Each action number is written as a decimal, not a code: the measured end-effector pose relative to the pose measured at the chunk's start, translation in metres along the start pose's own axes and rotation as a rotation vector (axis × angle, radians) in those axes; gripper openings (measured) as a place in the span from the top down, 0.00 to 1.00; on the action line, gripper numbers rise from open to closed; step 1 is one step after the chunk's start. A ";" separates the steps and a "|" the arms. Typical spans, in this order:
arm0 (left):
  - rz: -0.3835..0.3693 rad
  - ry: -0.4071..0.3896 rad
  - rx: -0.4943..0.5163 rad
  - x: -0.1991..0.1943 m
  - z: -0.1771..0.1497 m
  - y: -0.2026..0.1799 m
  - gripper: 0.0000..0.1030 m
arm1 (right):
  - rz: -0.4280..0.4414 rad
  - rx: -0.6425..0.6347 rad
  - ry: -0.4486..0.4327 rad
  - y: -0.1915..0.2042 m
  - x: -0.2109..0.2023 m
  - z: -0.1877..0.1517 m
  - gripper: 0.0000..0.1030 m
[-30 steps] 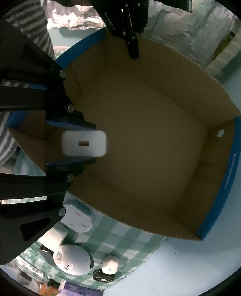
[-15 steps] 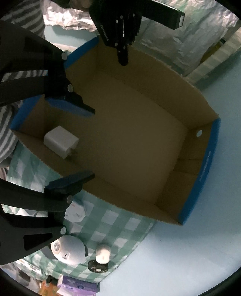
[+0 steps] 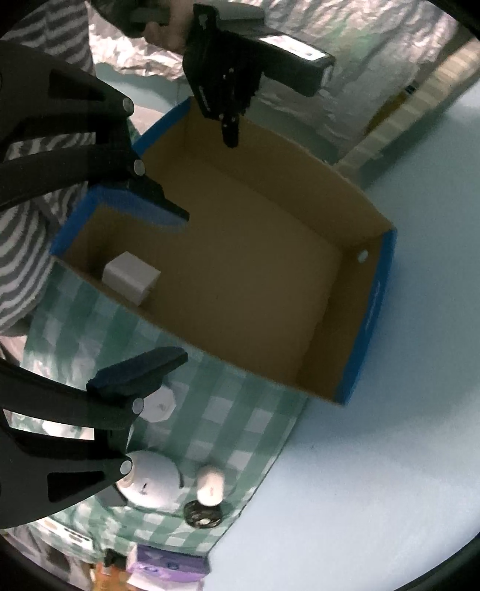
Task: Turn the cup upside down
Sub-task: 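Move the right gripper back to the table and grasp the white rectangular charger, then carry the white rectangular charger into the box and release it with the right gripper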
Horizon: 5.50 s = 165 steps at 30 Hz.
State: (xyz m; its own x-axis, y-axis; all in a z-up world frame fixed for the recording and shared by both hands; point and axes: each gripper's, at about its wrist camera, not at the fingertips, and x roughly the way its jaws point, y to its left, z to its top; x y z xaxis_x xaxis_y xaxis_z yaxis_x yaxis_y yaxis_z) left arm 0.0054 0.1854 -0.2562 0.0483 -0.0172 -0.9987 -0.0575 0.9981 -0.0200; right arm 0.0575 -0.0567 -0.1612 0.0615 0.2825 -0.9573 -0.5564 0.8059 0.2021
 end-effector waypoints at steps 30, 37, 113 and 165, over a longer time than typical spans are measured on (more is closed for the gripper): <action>0.041 0.040 0.022 0.000 -0.002 -0.006 0.96 | -0.138 0.085 0.119 -0.123 -0.018 -0.088 0.31; 0.046 0.041 0.016 0.001 -0.002 -0.007 0.96 | -0.134 -0.022 0.203 -0.124 0.017 -0.116 0.31; 0.036 0.034 0.044 0.000 -0.005 -0.009 0.94 | 0.050 0.075 0.128 -0.066 0.001 -0.039 0.73; 0.028 0.023 0.045 -0.005 -0.004 -0.008 0.94 | 0.034 -0.036 0.167 0.010 0.071 0.003 0.62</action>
State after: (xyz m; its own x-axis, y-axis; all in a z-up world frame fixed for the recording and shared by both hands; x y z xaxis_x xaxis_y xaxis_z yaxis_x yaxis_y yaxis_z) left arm 0.0014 0.1774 -0.2509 0.0239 0.0102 -0.9997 -0.0131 0.9999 0.0099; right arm 0.0589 -0.0271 -0.2262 -0.0953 0.2163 -0.9717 -0.5857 0.7771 0.2304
